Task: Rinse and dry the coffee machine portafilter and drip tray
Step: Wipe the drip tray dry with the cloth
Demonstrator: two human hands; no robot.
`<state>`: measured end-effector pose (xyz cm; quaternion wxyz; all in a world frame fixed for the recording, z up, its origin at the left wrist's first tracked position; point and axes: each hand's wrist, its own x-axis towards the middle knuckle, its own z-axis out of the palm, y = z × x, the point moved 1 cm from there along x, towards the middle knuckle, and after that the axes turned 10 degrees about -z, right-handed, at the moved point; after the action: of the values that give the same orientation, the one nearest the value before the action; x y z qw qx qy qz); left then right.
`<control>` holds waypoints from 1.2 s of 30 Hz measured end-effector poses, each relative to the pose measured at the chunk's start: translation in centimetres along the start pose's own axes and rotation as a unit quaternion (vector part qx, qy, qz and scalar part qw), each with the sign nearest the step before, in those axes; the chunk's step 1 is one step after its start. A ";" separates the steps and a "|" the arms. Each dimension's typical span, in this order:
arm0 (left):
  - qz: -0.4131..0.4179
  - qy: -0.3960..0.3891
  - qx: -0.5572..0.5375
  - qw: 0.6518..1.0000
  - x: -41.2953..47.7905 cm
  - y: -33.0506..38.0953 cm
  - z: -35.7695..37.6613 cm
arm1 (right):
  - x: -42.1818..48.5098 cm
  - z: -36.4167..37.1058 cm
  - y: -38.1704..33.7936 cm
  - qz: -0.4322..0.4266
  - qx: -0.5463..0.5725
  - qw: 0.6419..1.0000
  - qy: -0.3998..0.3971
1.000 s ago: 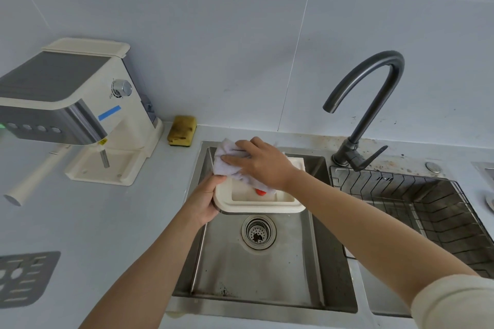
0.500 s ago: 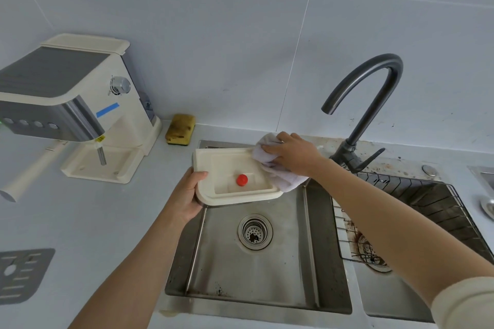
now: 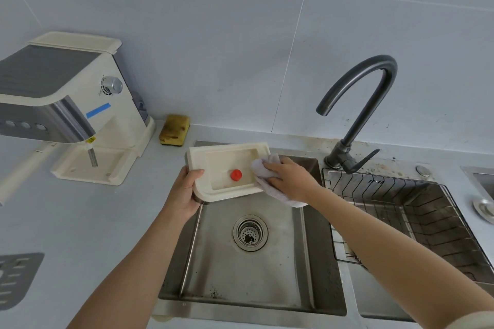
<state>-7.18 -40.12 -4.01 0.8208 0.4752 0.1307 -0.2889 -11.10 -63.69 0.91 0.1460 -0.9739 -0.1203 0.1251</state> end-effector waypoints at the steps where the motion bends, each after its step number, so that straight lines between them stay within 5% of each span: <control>1: -0.004 0.001 -0.002 1.000 0.0 0.0 0.0 | 0.0 -0.1 0.2 0.000 0.005 1.000 -0.005; 6: 0.001 0.001 -0.012 1.000 0.1 0.2 -0.2 | 0.0 -2.2 1.0 0.040 0.083 0.995 0.050; 17: -0.004 -0.033 -0.004 0.999 -0.2 0.2 0.7 | 0.0 -4.8 0.1 0.066 -0.109 0.971 0.201; 23: -0.010 -0.051 -0.008 0.999 0.0 -0.3 2.8 | 1.2 -2.6 -3.6 -0.002 -0.053 0.981 0.189; 36: 0.007 -0.059 -0.020 0.998 0.0 -0.1 3.1 | 3.1 -1.6 -5.1 0.025 0.094 0.991 0.094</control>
<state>-7.40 -42.85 -2.50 0.8385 0.4418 0.0839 -0.3078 -8.75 -58.51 3.35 0.2447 -0.9659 -0.0696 0.0475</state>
